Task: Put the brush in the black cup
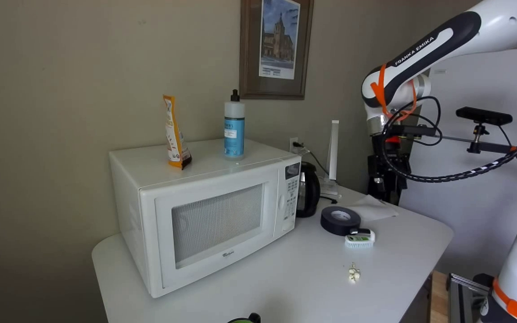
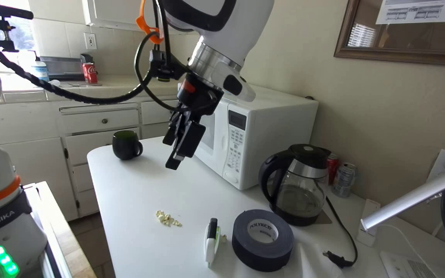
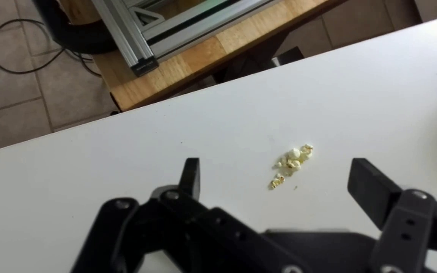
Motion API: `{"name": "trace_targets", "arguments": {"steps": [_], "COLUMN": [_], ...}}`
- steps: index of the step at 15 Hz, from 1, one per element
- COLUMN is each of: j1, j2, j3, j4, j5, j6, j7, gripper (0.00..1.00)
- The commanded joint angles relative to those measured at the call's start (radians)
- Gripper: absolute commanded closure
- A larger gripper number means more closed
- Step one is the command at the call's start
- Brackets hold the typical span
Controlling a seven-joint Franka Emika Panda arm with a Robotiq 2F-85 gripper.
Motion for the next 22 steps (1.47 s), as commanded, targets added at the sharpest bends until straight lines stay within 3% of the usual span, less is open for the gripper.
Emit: {"name": "trace_targets", "arguments": {"steps": [1,5,6,9,13,18,21,22], "j1": [0.005,0.005,0.003,0.008,0.005,0.009,0.022,0.006], "j2": [0.017,0.028,0.018,-0.028,-0.027,0.033,0.109,0.059], "j3": [-0.005,-0.005,0.003,-0.006,-0.023,-0.046,-0.049,-0.035], "j4": [0.005,0.009,0.006,-0.033,-0.076,-0.141,-0.171,-0.153], "j5": [-0.028,-0.032,-0.078,-0.172,-0.313,-0.453,-0.470,-0.442], "j6": [-0.001,-0.001,-0.012,0.036,0.152,0.412,0.600,0.514], "j7": [-0.034,-0.040,-0.044,-0.182,-0.315,-0.448,-0.536,-0.486], "gripper": [0.00,0.00,0.00,0.00,0.00,0.00,0.00,0.00]}}
